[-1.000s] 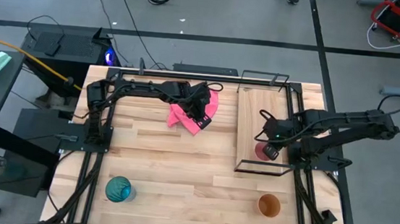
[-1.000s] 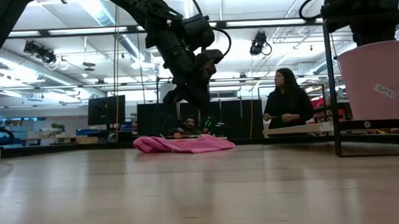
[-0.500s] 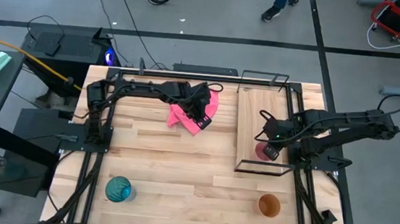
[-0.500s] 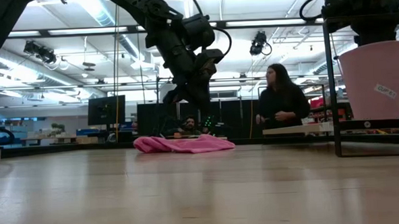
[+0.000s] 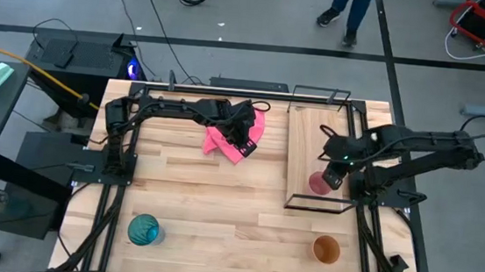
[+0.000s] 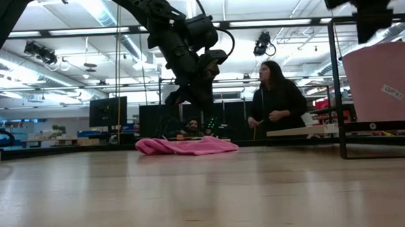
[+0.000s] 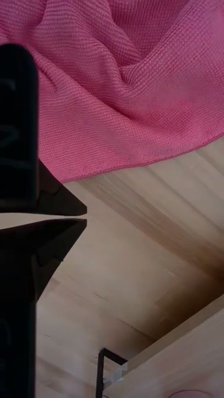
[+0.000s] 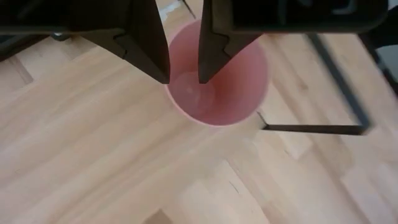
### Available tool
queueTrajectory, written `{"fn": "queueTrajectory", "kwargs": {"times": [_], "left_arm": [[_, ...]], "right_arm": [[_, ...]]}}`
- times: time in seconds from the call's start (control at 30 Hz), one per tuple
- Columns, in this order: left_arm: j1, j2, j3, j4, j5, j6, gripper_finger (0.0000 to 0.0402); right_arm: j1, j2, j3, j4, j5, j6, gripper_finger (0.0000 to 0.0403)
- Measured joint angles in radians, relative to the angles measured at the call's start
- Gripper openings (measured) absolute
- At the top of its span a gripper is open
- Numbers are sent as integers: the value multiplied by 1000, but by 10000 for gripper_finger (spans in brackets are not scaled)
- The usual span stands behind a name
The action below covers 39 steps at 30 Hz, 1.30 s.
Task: Stack small to large cups/mugs on shelf
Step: Put the orange cup on the shelf
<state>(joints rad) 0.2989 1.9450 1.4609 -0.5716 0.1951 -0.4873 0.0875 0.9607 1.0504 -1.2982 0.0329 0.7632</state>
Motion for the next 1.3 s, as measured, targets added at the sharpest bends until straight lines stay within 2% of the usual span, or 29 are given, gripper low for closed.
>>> {"fn": "queueTrajectory", "kwargs": {"times": [0.23, 0.4, 0.5, 0.77, 0.9, 1.1, 1.3], "left_arm": [[0, 0, 0, 0, 0, -1, 34], [0, 0, 0, 0, 0, -1, 27], [0, 0, 0, 1, 0, -12, 25], [-10, 0, 0, 36, -11, -28, 35], [-14, 0, 0, 39, -18, -28, 34], [-16, 0, 0, 38, -19, -26, 28], [-16, 0, 0, 37, -35, -25, 36]], "right_arm": [[0, 0, 243, -104, -12, -12, 91], [3, -1, 388, -99, -168, 0, 91], [45, -3, 430, -99, -200, 69, 91], [290, 1, 447, -100, -218, 248, 91], [452, 31, 447, -100, -166, 359, 91], [677, 150, 447, -101, -85, 469, 91], [826, 311, 447, -168, 1, 540, 91]]}}
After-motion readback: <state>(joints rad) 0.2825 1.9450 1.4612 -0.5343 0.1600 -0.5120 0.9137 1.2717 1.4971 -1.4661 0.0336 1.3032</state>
